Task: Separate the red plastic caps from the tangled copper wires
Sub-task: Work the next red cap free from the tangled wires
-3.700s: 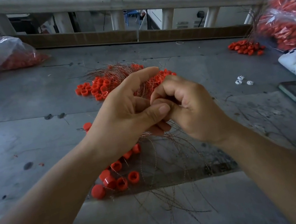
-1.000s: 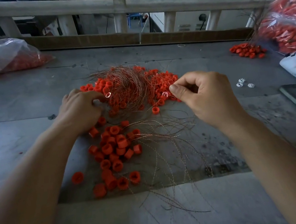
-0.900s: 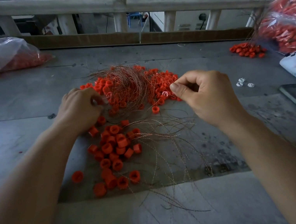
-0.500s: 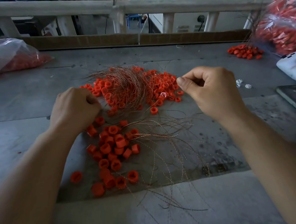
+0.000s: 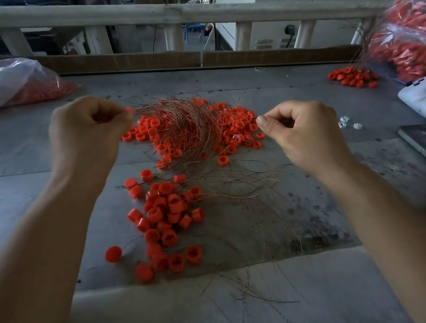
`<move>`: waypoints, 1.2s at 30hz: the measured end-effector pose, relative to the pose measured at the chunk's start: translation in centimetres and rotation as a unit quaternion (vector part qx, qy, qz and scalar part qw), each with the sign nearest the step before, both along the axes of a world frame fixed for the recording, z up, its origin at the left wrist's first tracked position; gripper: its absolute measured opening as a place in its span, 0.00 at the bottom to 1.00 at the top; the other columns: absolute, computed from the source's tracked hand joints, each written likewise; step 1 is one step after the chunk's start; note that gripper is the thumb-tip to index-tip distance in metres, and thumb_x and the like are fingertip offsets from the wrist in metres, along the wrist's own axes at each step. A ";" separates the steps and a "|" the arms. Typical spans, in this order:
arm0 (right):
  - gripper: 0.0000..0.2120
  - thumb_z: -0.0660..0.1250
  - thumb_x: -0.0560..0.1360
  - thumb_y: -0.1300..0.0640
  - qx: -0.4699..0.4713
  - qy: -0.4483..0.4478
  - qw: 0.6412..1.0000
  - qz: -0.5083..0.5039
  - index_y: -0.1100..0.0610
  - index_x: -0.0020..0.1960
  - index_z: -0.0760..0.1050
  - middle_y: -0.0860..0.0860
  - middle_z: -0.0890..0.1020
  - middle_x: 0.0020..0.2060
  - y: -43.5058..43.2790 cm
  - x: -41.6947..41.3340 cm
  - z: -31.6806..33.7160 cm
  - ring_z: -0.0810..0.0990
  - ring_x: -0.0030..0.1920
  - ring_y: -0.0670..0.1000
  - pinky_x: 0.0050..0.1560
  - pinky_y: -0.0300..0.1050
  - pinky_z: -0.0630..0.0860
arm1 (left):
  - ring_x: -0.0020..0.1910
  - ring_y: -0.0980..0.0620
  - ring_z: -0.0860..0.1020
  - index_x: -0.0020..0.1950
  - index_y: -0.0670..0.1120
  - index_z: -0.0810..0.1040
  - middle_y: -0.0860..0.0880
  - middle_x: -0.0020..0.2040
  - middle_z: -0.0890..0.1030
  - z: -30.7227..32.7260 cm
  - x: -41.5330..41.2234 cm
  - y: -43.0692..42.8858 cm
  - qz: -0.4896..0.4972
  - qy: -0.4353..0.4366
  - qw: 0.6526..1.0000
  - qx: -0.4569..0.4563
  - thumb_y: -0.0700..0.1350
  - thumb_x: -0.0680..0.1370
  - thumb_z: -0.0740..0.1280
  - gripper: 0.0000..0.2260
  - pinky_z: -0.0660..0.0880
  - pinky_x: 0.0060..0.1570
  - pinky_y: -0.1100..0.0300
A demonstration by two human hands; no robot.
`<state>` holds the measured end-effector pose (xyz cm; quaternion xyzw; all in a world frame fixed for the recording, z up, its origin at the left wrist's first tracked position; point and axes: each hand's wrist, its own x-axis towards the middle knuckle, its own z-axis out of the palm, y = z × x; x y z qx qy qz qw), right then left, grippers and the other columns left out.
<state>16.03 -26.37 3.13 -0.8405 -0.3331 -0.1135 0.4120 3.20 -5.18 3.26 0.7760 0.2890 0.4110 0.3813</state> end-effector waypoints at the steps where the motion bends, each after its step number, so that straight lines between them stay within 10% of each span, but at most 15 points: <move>1: 0.07 0.67 0.74 0.54 0.006 0.001 1.000 0.007 0.55 0.41 0.80 0.38 0.75 0.28 0.0 -0.1 0.0 0.73 0.29 0.33 0.30 0.23 0.64 | 0.32 0.60 0.75 0.33 0.55 0.75 0.56 0.35 0.78 0.2 0.0 -0.7 -0.027 -0.006 1.000 -0.009 0.42 0.72 0.71 0.11 0.73 0.32 0.63; 6: 0.03 0.68 0.73 0.59 0.025 -0.013 0.996 0.080 0.54 0.47 0.80 0.37 0.75 0.33 0.6 -1.2 -0.2 0.75 0.33 0.34 0.36 0.23 0.68 | 0.32 0.64 0.78 0.35 0.56 0.75 0.58 0.34 0.79 0.2 0.1 -4.0 -0.150 0.015 0.988 0.036 0.40 0.70 0.71 0.11 0.74 0.35 0.75; 11: 0.23 0.68 0.71 0.67 -0.016 -0.090 0.980 0.179 0.54 0.64 0.72 0.48 0.72 0.53 1.1 -2.3 -0.4 0.73 0.54 0.48 0.54 0.39 0.72 | 0.34 0.65 0.75 0.35 0.56 0.76 0.59 0.34 0.77 -0.6 0.3 -6.7 -0.236 0.055 0.966 0.086 0.39 0.70 0.72 0.12 0.71 0.34 0.75; 29: 0.04 0.70 0.69 0.59 -0.051 -0.187 0.973 0.127 0.60 0.41 0.80 0.58 0.74 0.62 0.8 -2.1 0.0 0.63 0.67 0.53 0.68 0.55 0.56 | 0.38 0.61 0.76 0.35 0.58 0.75 0.57 0.36 0.77 -0.3 -0.1 -7.4 -0.283 0.052 0.949 0.127 0.39 0.70 0.72 0.14 0.71 0.36 0.74; 33: 0.06 0.68 0.72 0.58 -0.068 -0.172 0.972 0.146 0.61 0.42 0.78 0.51 0.82 0.41 0.7 -2.2 -0.1 0.80 0.47 0.50 0.71 0.45 0.46 | 0.36 0.63 0.75 0.34 0.58 0.75 0.58 0.35 0.77 -0.3 -0.1 -7.5 -0.272 0.051 0.953 0.125 0.38 0.70 0.72 0.14 0.70 0.35 0.74; 36: 0.05 0.67 0.73 0.60 -0.036 -0.157 0.977 0.143 0.63 0.42 0.77 0.49 0.79 0.36 0.5 -2.1 0.0 0.77 0.37 0.49 0.65 0.47 0.66 | 0.39 0.60 0.77 0.36 0.54 0.76 0.56 0.38 0.80 -0.4 0.0 -7.4 -0.251 0.041 0.961 0.107 0.38 0.71 0.71 0.11 0.74 0.38 0.70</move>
